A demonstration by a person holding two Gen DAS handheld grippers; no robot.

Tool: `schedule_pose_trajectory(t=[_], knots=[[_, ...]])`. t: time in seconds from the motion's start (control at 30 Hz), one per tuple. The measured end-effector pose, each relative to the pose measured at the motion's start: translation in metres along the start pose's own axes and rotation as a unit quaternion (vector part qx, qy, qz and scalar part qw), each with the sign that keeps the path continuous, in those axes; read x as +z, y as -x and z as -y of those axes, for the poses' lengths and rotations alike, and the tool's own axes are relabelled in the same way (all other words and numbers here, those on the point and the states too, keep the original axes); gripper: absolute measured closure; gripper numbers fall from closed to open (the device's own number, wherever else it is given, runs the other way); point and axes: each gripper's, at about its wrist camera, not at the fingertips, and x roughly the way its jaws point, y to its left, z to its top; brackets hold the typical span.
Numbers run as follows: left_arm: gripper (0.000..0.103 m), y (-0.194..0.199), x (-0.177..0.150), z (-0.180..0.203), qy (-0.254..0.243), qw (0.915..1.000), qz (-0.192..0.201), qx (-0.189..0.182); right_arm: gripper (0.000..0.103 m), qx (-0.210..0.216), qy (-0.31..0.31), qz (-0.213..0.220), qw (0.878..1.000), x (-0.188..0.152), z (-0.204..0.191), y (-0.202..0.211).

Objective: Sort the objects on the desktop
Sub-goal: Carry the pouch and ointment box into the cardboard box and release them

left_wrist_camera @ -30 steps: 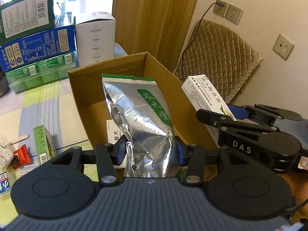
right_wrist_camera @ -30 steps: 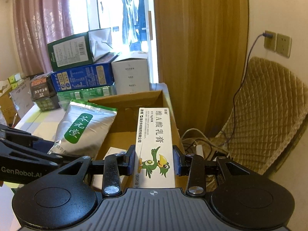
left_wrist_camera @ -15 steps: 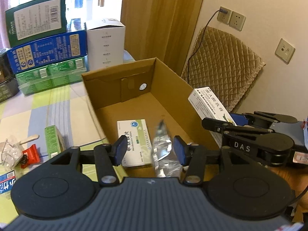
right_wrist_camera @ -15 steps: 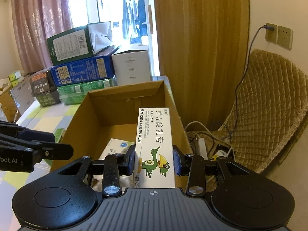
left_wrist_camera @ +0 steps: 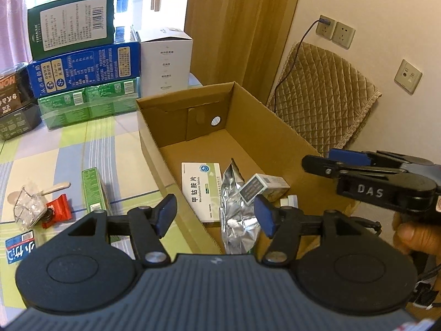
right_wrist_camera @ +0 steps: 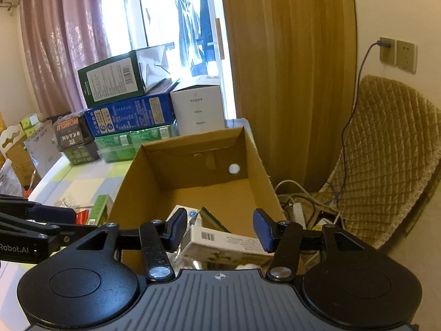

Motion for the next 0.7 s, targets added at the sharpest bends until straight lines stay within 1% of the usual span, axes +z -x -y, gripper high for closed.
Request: schedule_pose_trajectory(t=[0.2,0.43,0.53,0.57,0.6,0.7], knots=[[0.041,0.022,-0.013,-0.008,0.009,0.9999,0.006,0.005,0.045,0.001,0.002,0.005,1.000,-0.007,-0.009,0.024],[0.038,0.052,-0.030,-0.018,0.020,0.9996,0.015,0.014,0.039,0.011,0.025,0.003,1.000,-0.016,-0.039,0.048],[0.036,0.066,-0.041,-0.024,0.026,0.9993,0.018,0.018,0.032,0.015,0.027,-0.001,1.000,-0.022,-0.052,0.058],[0.036,0.070,-0.045,-0.026,0.028,0.9992,0.019,0.019,0.028,0.016,0.024,-0.002,1.000,-0.025,-0.056,0.060],[0.034,0.074,-0.050,-0.028,0.030,0.9991,0.019,0.020,0.024,0.017,0.020,-0.003,1.000,-0.029,-0.061,0.063],[0.029,0.087,-0.065,-0.035,0.037,0.9988,0.018,0.026,0.017,0.025,0.022,-0.009,0.999,-0.040,-0.074,0.070]])
